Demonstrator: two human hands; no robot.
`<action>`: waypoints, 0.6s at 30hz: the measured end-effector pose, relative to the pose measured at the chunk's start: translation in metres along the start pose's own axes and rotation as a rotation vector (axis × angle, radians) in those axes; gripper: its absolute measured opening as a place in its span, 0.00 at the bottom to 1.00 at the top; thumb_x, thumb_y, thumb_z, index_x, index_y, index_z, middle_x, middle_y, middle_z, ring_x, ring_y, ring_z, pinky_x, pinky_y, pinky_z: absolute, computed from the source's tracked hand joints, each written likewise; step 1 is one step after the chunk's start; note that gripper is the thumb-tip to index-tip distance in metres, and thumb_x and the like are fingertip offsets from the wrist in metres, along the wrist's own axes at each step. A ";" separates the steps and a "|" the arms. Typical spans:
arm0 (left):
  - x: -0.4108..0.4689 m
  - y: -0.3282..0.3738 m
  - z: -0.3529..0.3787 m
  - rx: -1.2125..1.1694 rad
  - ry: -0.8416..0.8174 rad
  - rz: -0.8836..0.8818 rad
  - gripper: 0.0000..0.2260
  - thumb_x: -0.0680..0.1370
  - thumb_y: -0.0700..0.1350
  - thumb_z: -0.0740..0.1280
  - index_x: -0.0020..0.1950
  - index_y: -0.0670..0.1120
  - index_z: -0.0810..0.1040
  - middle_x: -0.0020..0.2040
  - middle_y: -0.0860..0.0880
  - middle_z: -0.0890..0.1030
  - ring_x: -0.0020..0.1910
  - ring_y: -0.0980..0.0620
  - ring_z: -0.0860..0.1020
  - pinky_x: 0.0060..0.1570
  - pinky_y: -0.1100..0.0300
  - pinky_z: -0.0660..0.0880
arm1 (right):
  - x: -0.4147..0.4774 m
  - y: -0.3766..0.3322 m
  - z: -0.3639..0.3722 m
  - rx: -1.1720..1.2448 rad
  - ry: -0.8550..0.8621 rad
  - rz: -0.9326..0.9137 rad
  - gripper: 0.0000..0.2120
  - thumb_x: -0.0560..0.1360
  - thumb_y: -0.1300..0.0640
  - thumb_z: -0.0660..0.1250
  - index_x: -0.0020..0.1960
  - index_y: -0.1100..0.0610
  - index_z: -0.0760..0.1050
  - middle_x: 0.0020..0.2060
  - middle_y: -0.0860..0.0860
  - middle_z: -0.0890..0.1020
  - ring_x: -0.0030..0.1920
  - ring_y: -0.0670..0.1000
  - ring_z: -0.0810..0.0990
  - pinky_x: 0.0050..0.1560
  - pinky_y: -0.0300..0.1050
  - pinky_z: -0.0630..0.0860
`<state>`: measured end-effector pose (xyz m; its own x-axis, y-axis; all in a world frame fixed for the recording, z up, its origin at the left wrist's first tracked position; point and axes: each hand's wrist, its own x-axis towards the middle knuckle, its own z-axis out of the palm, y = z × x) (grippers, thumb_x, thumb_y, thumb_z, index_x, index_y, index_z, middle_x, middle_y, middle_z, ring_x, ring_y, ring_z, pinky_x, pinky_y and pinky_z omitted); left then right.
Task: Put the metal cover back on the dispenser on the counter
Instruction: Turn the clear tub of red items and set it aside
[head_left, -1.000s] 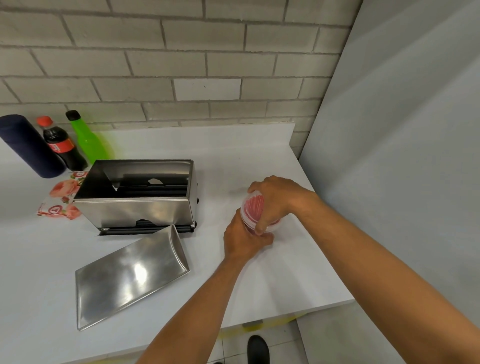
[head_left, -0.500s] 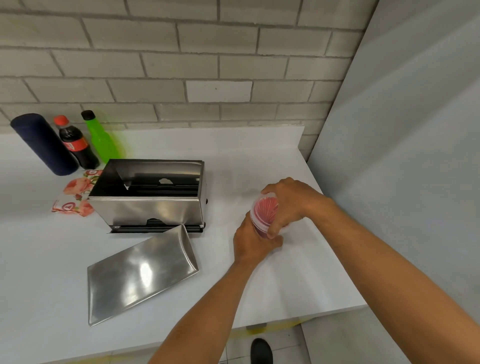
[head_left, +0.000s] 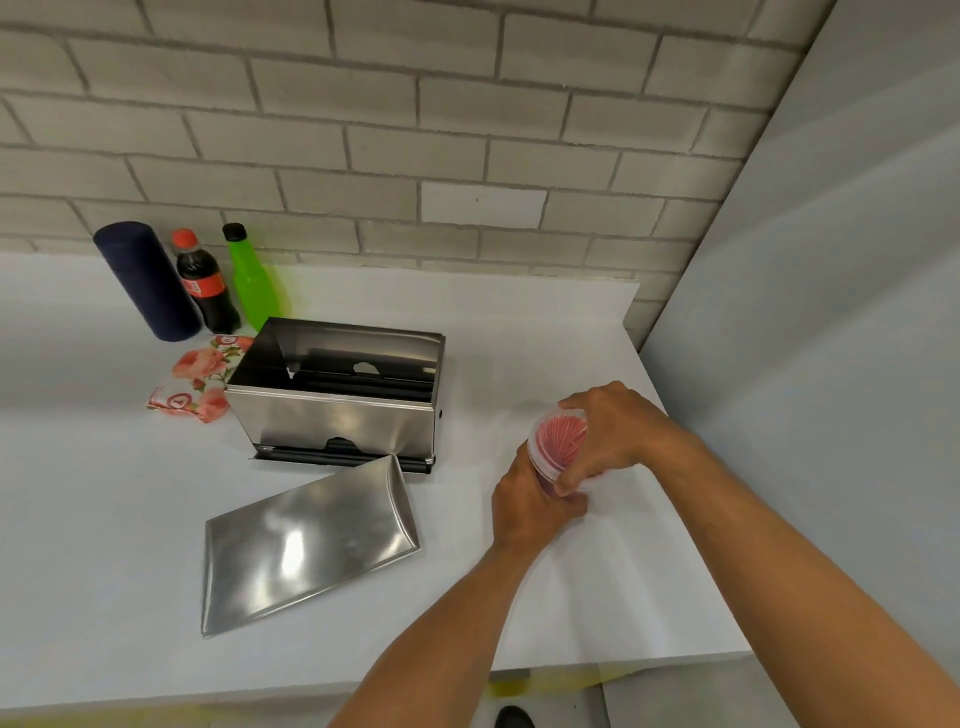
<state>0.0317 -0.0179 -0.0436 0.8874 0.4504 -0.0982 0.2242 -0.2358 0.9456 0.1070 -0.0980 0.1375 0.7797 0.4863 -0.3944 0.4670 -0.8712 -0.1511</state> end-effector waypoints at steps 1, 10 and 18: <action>0.000 -0.001 0.001 0.004 0.005 -0.002 0.44 0.61 0.56 0.86 0.75 0.52 0.74 0.61 0.54 0.84 0.57 0.51 0.84 0.50 0.74 0.75 | 0.000 0.000 0.000 0.000 -0.002 0.004 0.64 0.45 0.32 0.84 0.79 0.45 0.68 0.72 0.50 0.73 0.69 0.55 0.75 0.62 0.50 0.80; 0.004 0.004 -0.004 0.040 -0.078 -0.020 0.51 0.61 0.58 0.87 0.79 0.53 0.68 0.71 0.51 0.81 0.68 0.45 0.81 0.68 0.51 0.80 | 0.002 -0.004 0.001 -0.002 -0.062 0.053 0.66 0.48 0.35 0.86 0.81 0.44 0.61 0.77 0.50 0.70 0.74 0.56 0.71 0.68 0.53 0.77; -0.030 -0.003 -0.060 0.047 -0.074 -0.036 0.49 0.68 0.48 0.85 0.84 0.57 0.62 0.75 0.53 0.77 0.73 0.50 0.75 0.67 0.60 0.74 | 0.011 -0.025 0.002 0.065 0.084 -0.141 0.55 0.55 0.34 0.84 0.78 0.40 0.67 0.72 0.47 0.74 0.72 0.54 0.73 0.65 0.48 0.73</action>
<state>-0.0192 0.0207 -0.0249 0.9054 0.3948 -0.1559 0.2735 -0.2617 0.9256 0.1033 -0.0704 0.1353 0.7416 0.6054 -0.2888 0.5483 -0.7952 -0.2589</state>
